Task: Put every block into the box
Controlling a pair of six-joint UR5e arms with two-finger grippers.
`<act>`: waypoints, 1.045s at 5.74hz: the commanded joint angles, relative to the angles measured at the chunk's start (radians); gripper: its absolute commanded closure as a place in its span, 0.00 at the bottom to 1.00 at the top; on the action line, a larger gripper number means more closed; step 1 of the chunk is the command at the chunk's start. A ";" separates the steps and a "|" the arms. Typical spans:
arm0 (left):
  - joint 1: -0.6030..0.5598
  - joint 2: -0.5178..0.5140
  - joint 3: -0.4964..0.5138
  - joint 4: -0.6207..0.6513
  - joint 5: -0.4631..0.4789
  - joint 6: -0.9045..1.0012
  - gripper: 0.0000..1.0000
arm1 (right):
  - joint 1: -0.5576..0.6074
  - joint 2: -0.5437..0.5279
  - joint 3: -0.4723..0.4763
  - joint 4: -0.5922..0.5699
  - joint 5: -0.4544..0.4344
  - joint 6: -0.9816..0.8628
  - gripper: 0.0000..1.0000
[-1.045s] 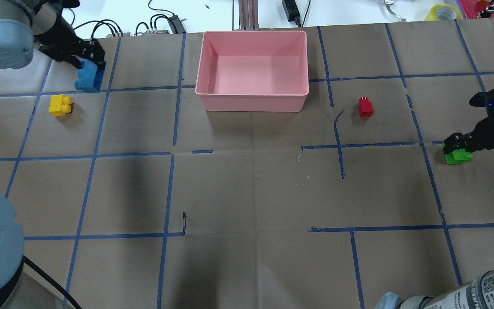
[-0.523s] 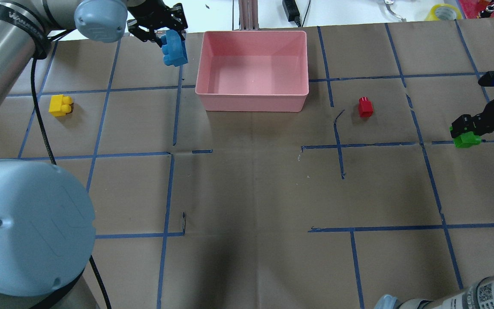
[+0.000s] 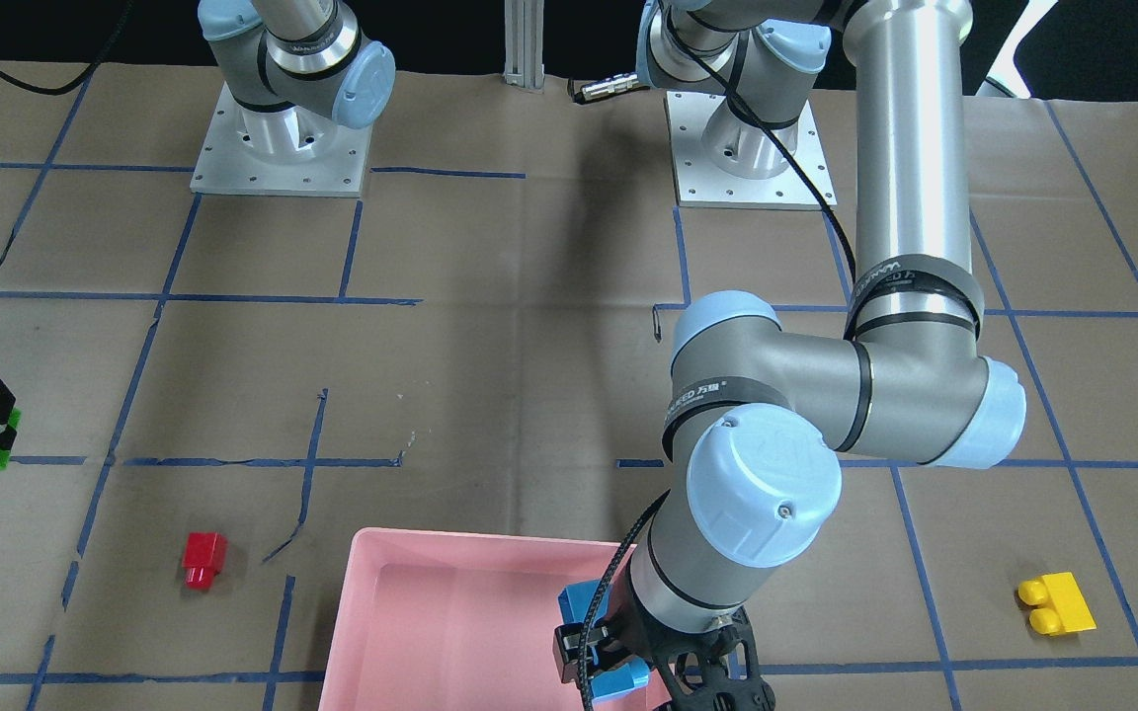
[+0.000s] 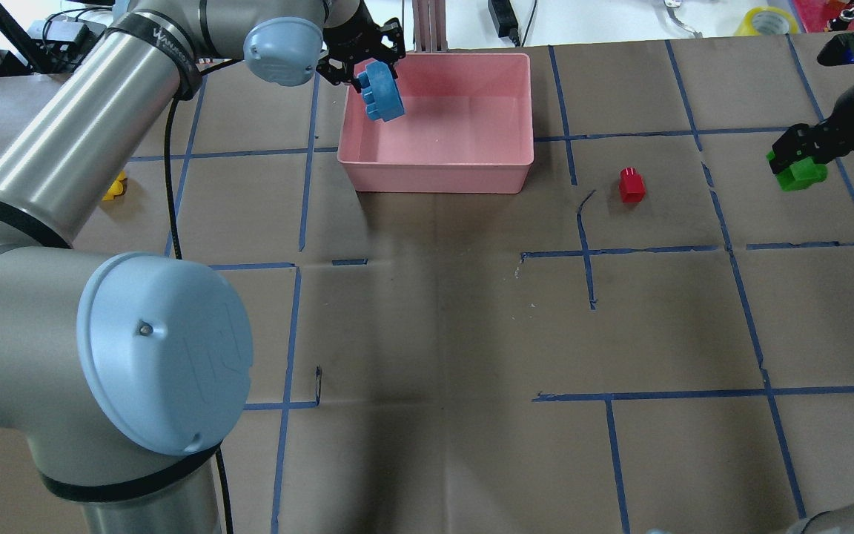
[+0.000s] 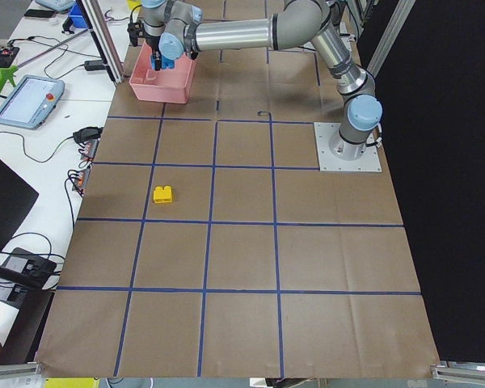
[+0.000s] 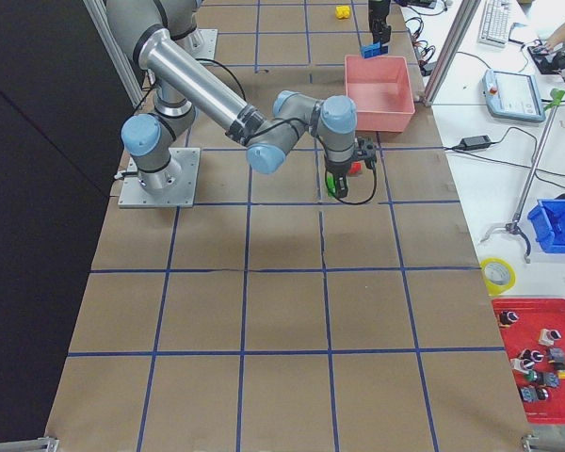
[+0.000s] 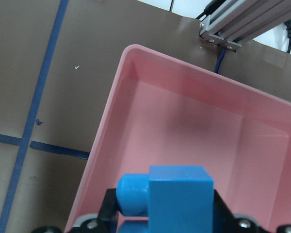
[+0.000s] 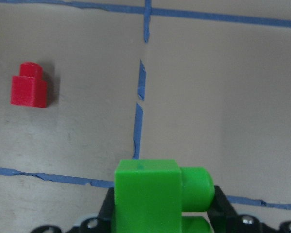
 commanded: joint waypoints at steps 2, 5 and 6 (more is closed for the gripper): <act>-0.015 -0.044 0.005 0.053 0.051 0.008 0.02 | 0.173 0.014 -0.135 0.118 0.044 0.105 0.90; 0.032 0.103 0.013 -0.129 0.053 0.059 0.02 | 0.338 0.078 -0.260 0.207 0.302 0.280 0.90; 0.102 0.148 0.008 -0.204 0.051 0.191 0.02 | 0.420 0.122 -0.329 0.207 0.307 0.386 0.90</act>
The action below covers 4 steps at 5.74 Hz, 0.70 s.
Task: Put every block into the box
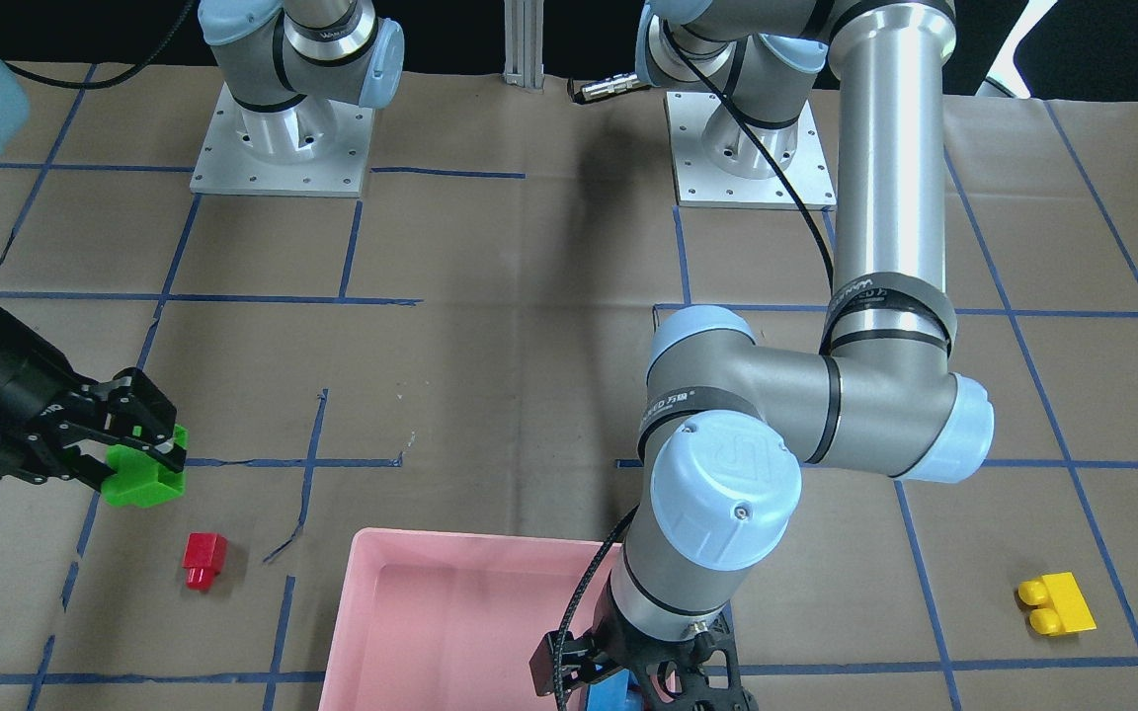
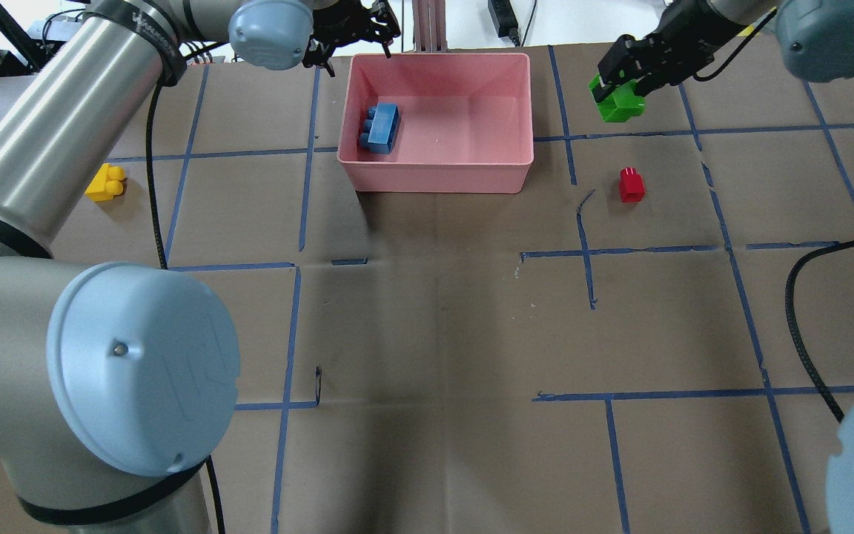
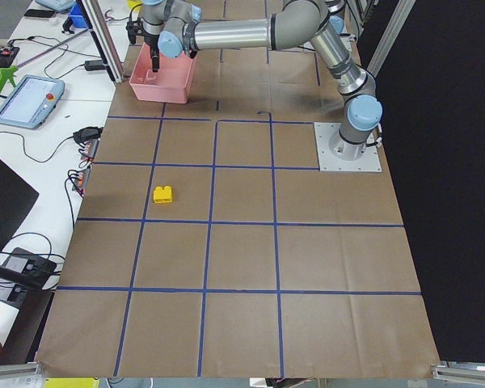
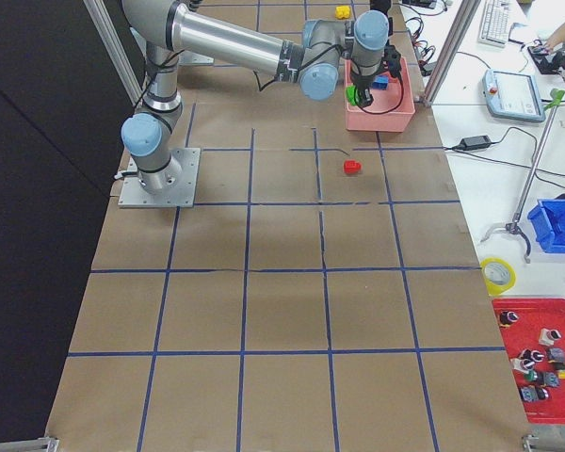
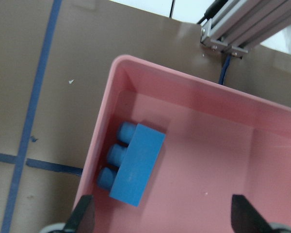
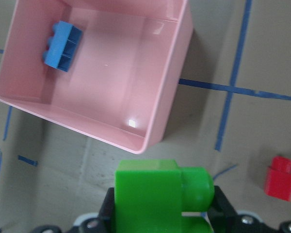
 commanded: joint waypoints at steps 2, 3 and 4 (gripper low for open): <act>0.161 0.077 -0.024 -0.121 -0.001 0.333 0.01 | 0.220 0.195 -0.187 -0.011 0.015 0.264 0.87; 0.204 0.078 -0.027 -0.125 0.001 0.447 0.01 | 0.269 0.265 -0.269 -0.014 0.015 0.303 0.85; 0.296 0.081 -0.029 -0.141 0.001 0.623 0.01 | 0.276 0.310 -0.331 -0.040 0.010 0.303 0.79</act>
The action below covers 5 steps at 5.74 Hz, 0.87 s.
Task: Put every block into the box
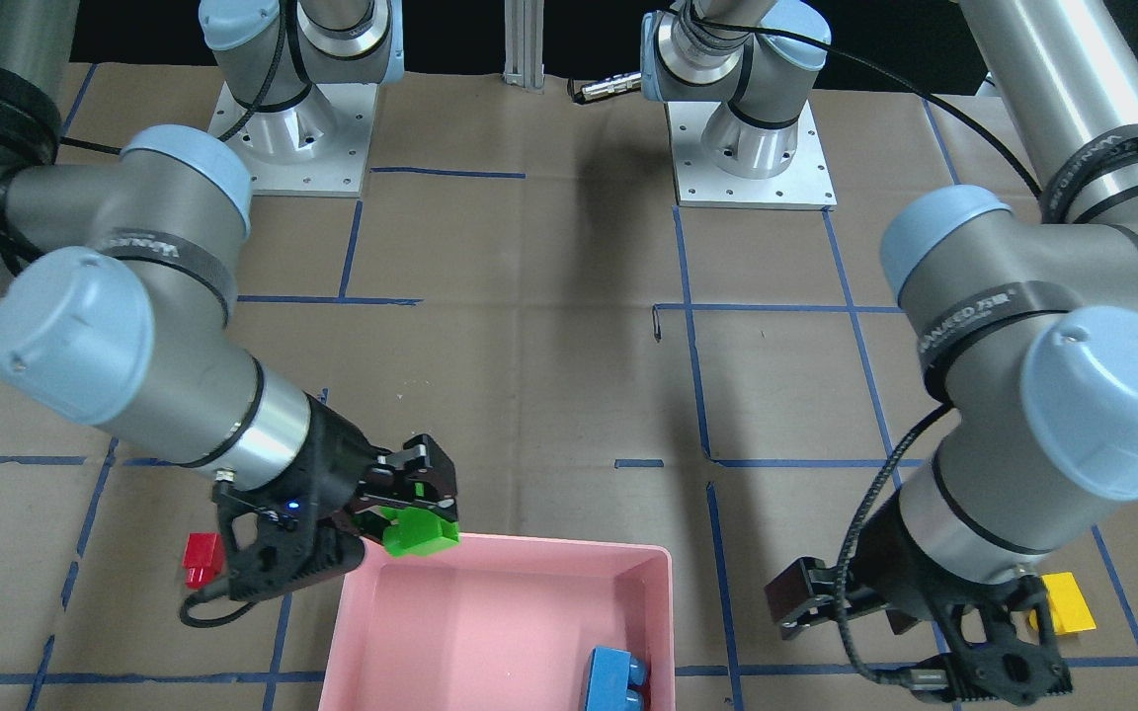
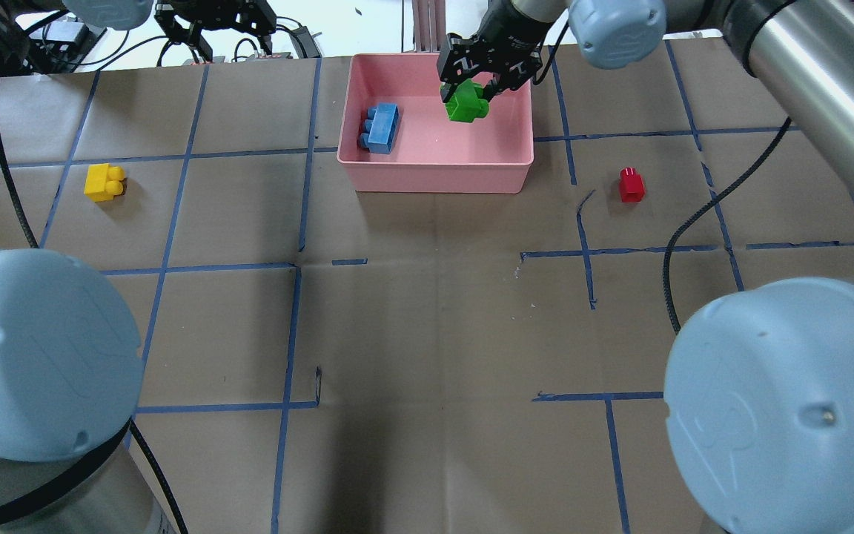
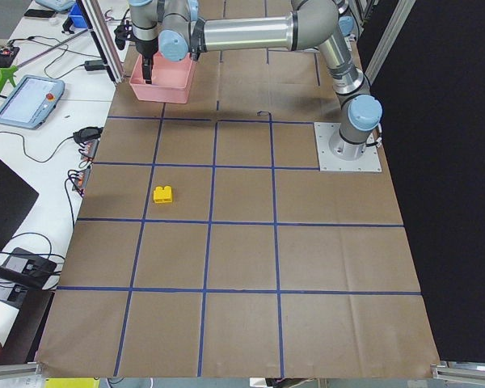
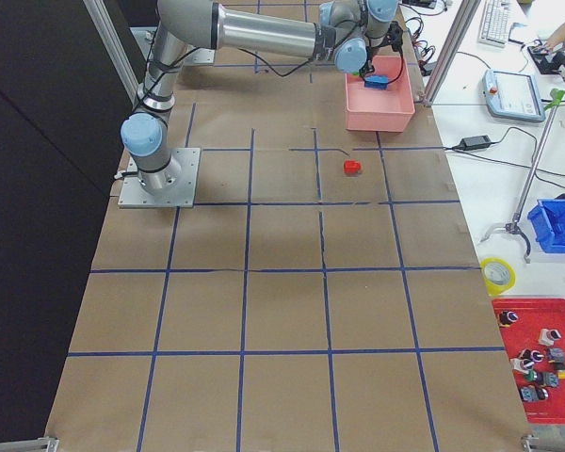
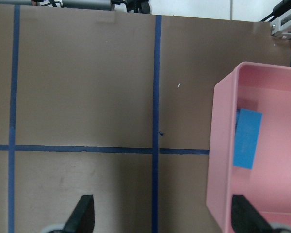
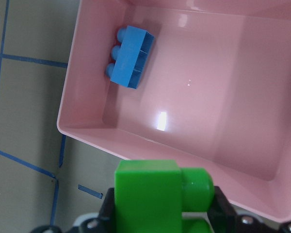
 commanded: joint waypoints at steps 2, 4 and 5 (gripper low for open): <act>0.258 0.032 -0.043 -0.021 0.002 0.207 0.01 | 0.019 0.055 -0.067 -0.064 0.000 0.015 0.01; 0.446 0.009 -0.092 0.001 0.000 0.225 0.01 | 0.018 0.049 -0.066 -0.056 -0.011 0.004 0.00; 0.459 -0.020 -0.097 0.001 0.000 0.218 0.01 | 0.006 0.031 -0.049 -0.057 -0.049 -0.016 0.00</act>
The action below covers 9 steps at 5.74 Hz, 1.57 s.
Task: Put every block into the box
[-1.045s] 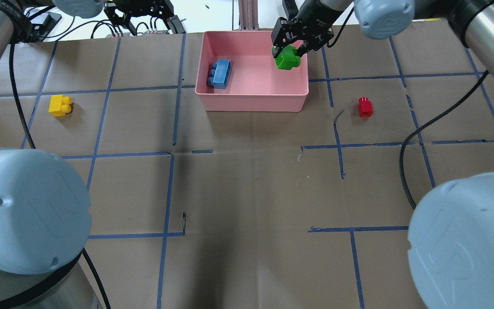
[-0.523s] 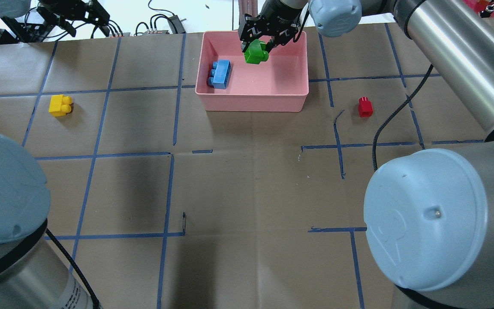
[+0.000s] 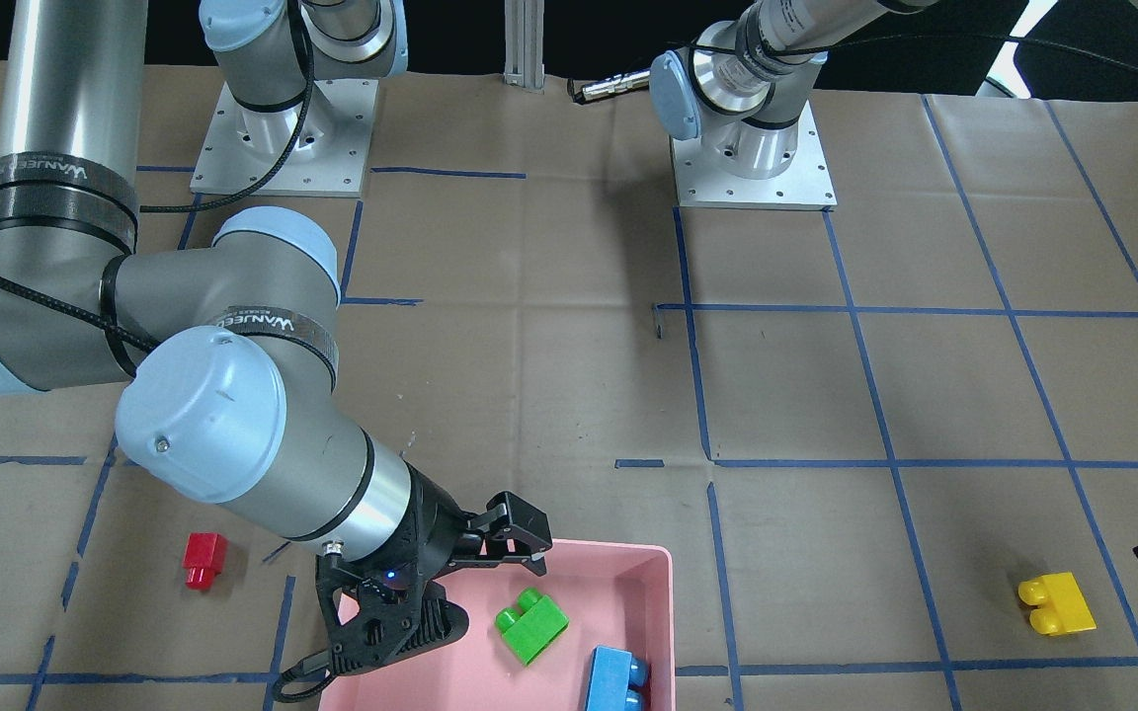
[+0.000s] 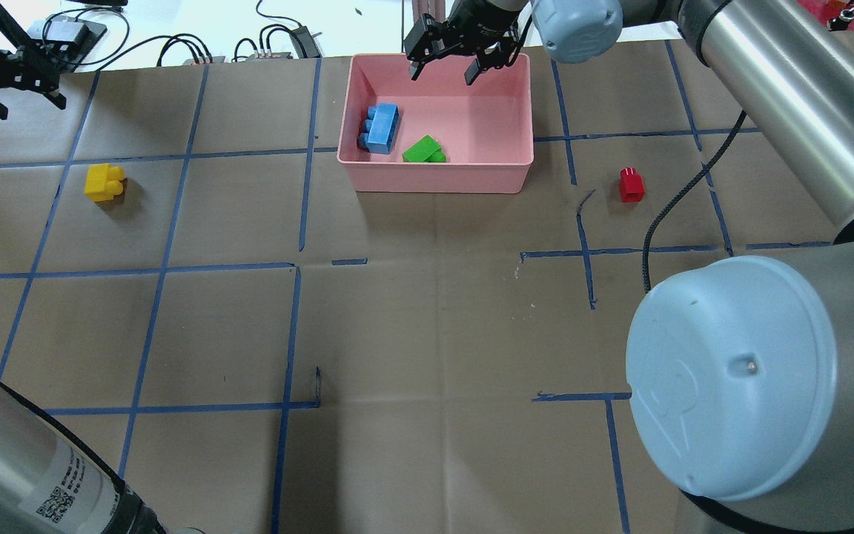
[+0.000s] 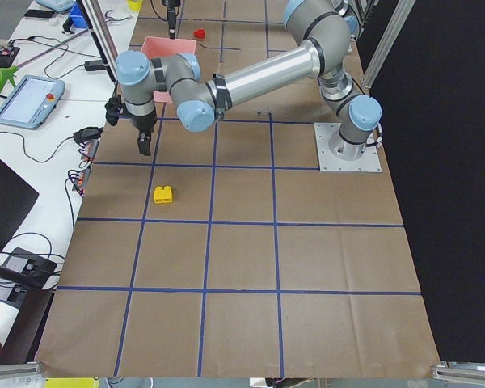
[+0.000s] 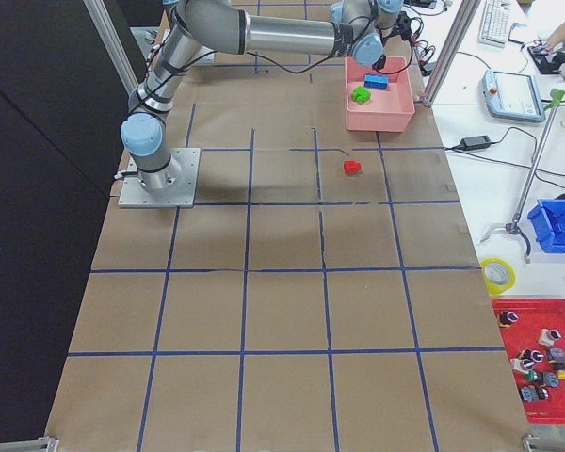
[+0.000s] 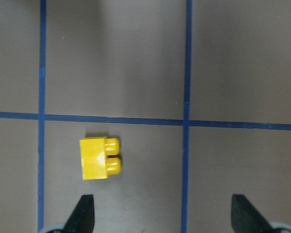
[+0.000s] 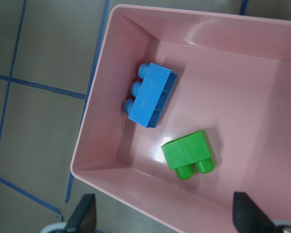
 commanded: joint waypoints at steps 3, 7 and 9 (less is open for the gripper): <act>-0.041 -0.106 -0.112 0.201 0.003 -0.142 0.01 | -0.131 -0.147 0.089 0.101 -0.237 -0.085 0.00; -0.043 -0.170 -0.234 0.410 0.049 -0.115 0.01 | -0.297 -0.301 0.511 -0.202 -0.407 -0.122 0.01; -0.040 -0.172 -0.218 0.412 0.052 -0.081 0.01 | -0.297 -0.262 0.595 -0.258 -0.414 -0.038 0.01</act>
